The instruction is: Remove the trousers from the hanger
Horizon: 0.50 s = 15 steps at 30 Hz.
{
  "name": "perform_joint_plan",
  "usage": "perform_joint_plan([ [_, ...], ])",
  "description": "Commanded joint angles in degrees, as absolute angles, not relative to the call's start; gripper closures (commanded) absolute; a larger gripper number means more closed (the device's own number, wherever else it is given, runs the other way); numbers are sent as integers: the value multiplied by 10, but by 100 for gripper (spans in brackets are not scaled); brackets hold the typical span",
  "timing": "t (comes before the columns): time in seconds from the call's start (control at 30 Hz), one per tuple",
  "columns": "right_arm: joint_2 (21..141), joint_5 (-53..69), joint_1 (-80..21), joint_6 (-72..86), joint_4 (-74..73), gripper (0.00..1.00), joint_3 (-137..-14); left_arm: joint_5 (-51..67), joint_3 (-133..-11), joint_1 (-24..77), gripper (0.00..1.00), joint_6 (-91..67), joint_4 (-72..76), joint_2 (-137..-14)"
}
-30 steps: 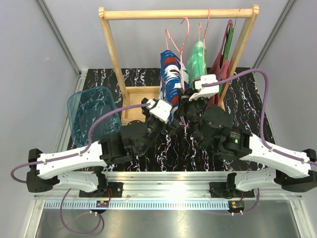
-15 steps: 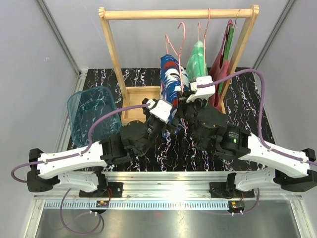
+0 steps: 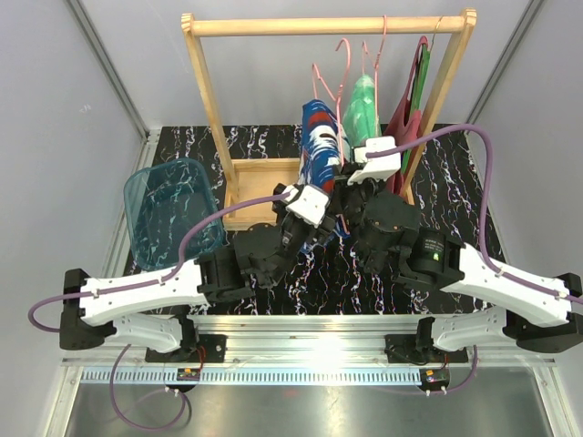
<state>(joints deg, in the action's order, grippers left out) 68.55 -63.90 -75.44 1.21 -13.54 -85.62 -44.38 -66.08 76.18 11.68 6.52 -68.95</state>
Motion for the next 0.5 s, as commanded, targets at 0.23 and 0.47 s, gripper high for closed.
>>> perform_joint_plan([
  [0.23, 672, -622, -763, 55, -69, 100, -896, -528, -696, 757, 36, 168, 107, -751],
  [0.47, 663, -602, -764, 96, -98, 100, -887, -522, -706, 757, 28, 192, 172, -763],
])
